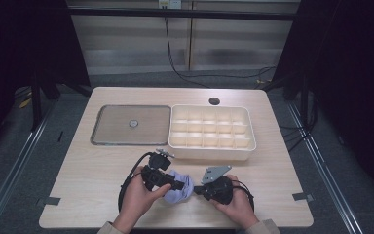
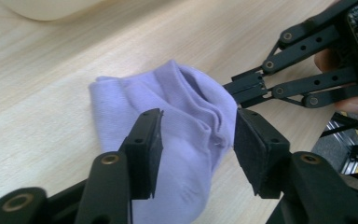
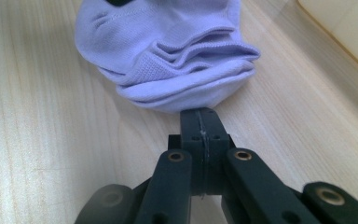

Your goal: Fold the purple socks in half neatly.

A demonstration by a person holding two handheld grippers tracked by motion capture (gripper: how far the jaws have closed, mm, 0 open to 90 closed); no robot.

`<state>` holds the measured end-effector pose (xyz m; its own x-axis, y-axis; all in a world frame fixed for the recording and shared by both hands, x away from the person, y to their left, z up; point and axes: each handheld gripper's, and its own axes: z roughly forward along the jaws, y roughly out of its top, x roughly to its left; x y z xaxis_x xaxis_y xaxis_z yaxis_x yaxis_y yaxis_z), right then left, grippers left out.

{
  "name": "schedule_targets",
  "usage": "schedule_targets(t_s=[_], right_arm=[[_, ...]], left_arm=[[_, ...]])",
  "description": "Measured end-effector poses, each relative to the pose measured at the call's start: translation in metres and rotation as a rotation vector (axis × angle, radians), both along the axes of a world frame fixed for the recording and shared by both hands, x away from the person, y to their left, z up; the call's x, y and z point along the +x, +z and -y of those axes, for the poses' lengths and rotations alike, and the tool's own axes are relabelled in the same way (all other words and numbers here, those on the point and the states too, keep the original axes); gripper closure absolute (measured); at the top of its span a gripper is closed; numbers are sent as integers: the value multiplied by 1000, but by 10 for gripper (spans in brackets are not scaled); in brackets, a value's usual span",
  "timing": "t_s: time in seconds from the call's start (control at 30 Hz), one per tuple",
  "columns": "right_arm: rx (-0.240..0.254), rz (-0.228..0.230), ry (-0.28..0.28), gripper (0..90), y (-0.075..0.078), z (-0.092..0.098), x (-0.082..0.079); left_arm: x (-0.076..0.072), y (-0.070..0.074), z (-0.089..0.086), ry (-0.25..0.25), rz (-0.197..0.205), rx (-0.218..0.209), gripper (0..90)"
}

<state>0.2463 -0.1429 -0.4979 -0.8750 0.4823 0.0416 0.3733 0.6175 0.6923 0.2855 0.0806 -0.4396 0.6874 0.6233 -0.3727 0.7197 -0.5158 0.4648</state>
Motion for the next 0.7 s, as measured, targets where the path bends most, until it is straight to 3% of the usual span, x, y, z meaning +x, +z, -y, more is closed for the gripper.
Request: schedule_targets(t_s=[0.7], right_arm=[[2, 0, 0, 900, 0, 0, 0]], left_arm=[[13, -8, -27, 77, -46, 31, 464]])
